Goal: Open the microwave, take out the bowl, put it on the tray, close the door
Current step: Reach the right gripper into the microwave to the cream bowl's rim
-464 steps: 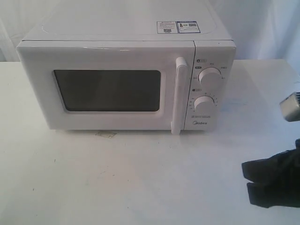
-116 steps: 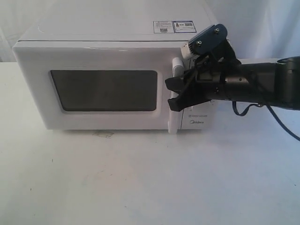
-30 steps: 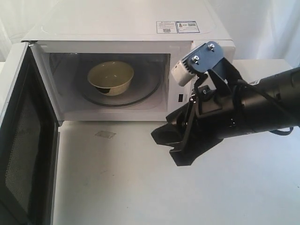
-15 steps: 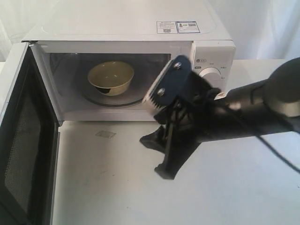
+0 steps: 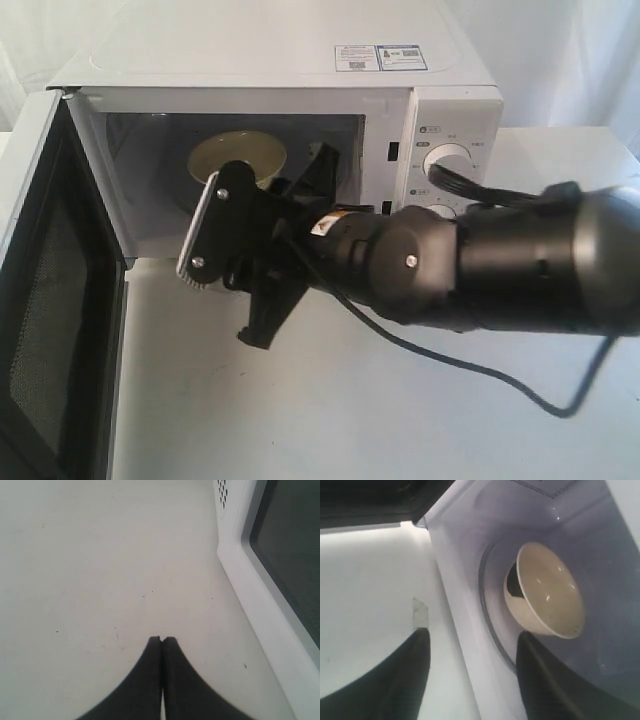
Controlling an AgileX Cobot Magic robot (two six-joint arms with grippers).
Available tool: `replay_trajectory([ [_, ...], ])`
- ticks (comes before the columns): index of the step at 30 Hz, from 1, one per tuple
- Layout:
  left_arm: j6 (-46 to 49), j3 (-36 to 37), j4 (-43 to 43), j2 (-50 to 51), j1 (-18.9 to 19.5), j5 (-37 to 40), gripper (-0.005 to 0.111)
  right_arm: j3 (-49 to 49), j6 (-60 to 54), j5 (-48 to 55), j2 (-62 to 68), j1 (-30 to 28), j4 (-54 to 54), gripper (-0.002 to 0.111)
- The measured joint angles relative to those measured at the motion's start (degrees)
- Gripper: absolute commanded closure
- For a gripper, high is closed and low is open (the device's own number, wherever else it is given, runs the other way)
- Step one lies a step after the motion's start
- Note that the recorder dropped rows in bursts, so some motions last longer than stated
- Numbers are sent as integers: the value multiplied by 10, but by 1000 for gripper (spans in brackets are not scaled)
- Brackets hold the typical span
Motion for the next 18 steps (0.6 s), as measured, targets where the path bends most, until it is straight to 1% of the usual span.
replay_trajectory([
  [4, 0, 0, 0, 0, 0, 0, 107, -70, -69, 16, 54, 0, 63, 60],
  [7, 0, 0, 0, 0, 0, 0, 107, -88, -149, 9, 87, 0, 89, 60],
  [11, 0, 0, 0, 0, 0, 0, 107, -89, -238, -58, 112, 0, 154, 60],
  [15, 0, 0, 0, 0, 0, 0, 107, -90, -358, -146, 116, 0, 269, 60],
  [18, 0, 0, 0, 0, 0, 0, 107, -93, -392, -215, 116, 4, 360, 61],
])
